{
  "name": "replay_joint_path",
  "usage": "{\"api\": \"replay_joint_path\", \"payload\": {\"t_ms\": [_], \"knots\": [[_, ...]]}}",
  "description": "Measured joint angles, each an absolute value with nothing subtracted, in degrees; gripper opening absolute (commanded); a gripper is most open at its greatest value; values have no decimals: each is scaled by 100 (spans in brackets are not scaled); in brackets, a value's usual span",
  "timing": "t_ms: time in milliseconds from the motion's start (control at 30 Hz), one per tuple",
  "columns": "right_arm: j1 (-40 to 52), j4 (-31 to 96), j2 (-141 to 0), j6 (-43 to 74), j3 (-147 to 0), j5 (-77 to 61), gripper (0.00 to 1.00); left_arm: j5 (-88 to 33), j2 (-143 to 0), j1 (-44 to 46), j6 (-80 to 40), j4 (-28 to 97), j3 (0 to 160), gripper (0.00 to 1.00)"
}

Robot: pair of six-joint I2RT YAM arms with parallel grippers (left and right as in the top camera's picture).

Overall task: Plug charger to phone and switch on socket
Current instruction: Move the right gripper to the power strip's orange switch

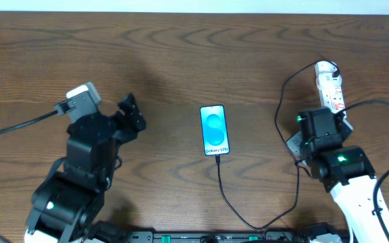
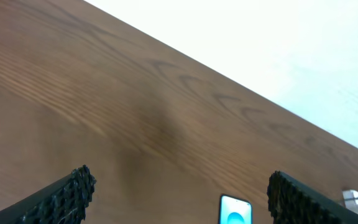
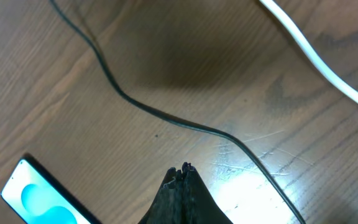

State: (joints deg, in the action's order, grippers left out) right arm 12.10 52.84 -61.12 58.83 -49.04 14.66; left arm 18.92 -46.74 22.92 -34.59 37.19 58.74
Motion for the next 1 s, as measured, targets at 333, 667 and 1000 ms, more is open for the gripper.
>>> {"api": "replay_joint_path", "payload": {"t_ms": [333,667,1000], "knots": [[517,5242,-6125,5769,-4915,1050,1,2097,-4613,2292,-3448,4007,5874,91],[-639,5323,-7070,5518,-6005,961,1,2119,-4700,2292,-3448,4014,5874,91],[-1253,5553,-9011,5129,-7662,740,1,2134,-4788,2292,-3448,4016,5874,91]]}}
